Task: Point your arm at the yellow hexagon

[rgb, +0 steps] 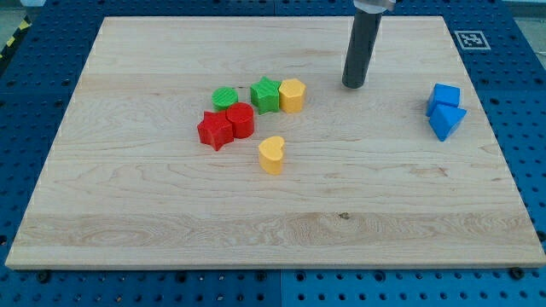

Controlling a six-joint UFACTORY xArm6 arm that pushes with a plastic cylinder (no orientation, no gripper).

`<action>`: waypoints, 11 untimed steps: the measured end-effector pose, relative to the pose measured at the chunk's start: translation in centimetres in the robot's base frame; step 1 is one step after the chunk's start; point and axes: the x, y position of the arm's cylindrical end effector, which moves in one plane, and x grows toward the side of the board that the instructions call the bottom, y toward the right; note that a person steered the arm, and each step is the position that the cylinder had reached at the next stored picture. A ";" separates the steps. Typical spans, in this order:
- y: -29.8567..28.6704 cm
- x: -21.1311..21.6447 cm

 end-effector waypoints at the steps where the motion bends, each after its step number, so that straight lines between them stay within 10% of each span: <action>1: -0.5 -0.1; 11: -10.9 4.6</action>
